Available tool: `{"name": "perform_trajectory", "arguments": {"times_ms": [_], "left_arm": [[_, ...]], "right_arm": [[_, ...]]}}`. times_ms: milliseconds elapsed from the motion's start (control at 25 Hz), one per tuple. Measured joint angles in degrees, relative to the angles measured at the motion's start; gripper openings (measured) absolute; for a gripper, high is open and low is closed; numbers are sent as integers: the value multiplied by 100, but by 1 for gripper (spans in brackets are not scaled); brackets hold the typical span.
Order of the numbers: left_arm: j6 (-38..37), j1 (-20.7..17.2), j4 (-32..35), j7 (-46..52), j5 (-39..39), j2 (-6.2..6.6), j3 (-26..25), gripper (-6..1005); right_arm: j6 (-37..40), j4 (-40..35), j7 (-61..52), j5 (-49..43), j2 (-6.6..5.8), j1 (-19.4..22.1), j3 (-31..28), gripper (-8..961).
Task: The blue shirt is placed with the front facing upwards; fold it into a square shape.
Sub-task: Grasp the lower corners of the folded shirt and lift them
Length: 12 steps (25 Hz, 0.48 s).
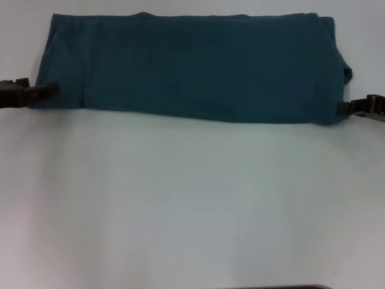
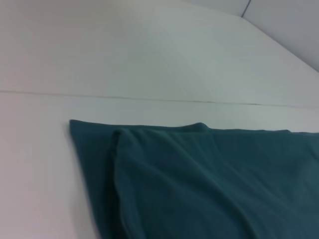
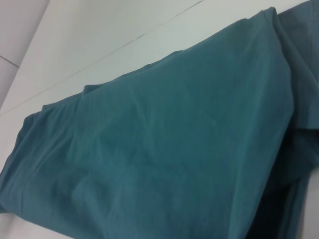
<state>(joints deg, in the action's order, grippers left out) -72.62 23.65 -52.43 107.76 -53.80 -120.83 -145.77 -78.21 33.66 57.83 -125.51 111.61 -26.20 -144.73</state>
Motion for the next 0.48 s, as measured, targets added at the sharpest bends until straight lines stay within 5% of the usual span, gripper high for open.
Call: {"name": "perform_trajectory", "arguments": {"times_ms": [480], "left_arm": [[623, 30, 301, -14, 56, -7, 60, 860]], "right_arm": [[25, 0, 0, 1, 0, 44, -2, 19]]}}
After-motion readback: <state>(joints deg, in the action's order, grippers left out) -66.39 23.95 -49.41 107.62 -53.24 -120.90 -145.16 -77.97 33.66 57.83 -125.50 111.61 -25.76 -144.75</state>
